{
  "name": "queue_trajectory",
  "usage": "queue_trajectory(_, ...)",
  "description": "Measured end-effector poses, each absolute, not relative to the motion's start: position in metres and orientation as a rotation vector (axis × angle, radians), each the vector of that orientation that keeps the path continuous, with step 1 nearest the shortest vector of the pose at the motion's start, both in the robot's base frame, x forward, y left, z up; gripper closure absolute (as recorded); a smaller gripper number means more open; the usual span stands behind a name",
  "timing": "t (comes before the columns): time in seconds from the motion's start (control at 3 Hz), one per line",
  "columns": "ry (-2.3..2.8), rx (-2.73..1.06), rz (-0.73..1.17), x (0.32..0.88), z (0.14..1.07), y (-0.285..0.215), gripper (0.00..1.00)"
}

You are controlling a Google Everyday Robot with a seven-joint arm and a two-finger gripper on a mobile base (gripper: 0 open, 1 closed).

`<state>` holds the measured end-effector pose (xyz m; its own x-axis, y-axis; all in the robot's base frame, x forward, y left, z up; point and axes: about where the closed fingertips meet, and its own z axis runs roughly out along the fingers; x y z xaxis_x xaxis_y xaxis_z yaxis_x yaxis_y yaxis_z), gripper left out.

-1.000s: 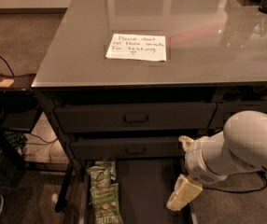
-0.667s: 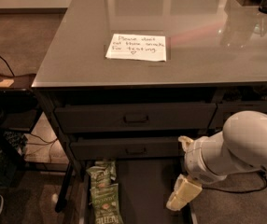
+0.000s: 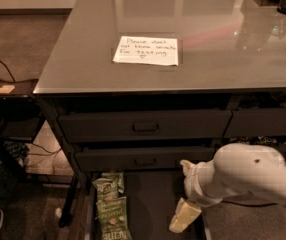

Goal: Pick green jalapeno chip bag from bottom drawer and place on counter

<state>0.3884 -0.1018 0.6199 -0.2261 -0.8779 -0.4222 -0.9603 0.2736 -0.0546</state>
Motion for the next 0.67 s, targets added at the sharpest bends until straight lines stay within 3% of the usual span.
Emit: queue_trajectory(0.67,2.021,-1.644,0.414,0.412,0.513,-0.047,0.00)
